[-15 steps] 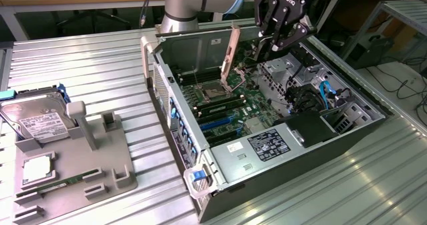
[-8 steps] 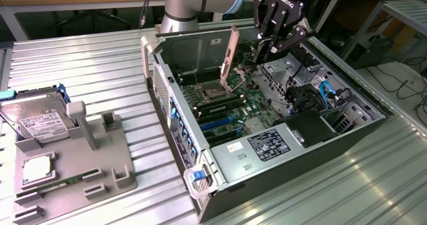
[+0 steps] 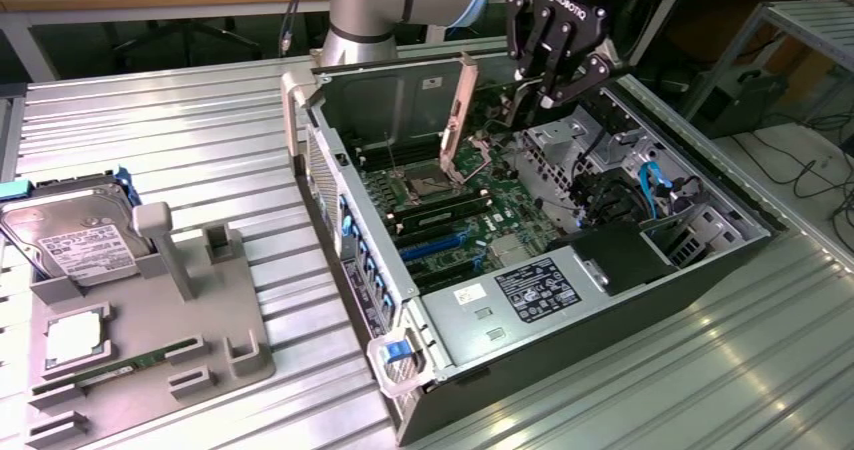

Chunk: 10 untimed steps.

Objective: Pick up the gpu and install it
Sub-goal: 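Insert the gpu into the slot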

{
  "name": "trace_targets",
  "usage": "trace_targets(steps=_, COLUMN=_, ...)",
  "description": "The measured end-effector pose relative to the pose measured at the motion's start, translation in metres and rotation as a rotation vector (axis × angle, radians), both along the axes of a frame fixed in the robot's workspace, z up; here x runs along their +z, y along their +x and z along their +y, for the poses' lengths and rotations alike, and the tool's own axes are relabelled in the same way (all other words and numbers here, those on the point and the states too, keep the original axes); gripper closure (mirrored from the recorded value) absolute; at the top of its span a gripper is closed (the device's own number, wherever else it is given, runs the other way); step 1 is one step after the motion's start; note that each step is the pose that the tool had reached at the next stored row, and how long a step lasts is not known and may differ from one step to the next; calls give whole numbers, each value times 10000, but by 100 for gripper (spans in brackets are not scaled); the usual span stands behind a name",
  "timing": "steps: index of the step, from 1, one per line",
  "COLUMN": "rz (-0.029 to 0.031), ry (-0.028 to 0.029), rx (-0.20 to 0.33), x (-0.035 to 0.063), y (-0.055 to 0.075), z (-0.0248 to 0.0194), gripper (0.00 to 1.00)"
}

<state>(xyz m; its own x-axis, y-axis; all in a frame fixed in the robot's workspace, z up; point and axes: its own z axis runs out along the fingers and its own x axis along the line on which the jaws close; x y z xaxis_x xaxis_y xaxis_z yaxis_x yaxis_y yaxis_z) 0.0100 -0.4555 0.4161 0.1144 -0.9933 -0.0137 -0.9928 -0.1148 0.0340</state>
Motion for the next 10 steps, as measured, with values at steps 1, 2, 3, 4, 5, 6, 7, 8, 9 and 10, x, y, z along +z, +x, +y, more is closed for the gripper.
trace_targets(steps=1, rz=0, ry=0, rx=0, x=-2, y=0, z=0, gripper=73)
trace_targets(steps=2, rz=0, ry=1, rx=1, x=-4, y=0, z=0, gripper=73)
trace_targets(steps=3, rz=0, ry=0, rx=0, x=-7, y=0, z=0, gripper=73)
trace_targets(steps=4, rz=0, ry=0, rx=0, x=-9, y=0, z=0, gripper=73)
trace_targets(steps=5, rz=0, ry=0, rx=0, x=-12, y=0, z=0, gripper=73)
trace_targets(steps=6, rz=0, ry=0, rx=0, x=-14, y=0, z=0, gripper=73)
trace_targets(steps=7, rz=0, ry=0, rx=0, x=-16, y=0, z=0, gripper=73)
trace_targets(steps=8, rz=0, ry=0, rx=0, x=-18, y=0, z=0, gripper=73)
trace_targets(steps=9, rz=0, ry=0, rx=0, x=-21, y=0, z=0, gripper=73)
trace_targets(steps=10, rz=0, ry=0, rx=0, x=-23, y=0, z=0, gripper=73)
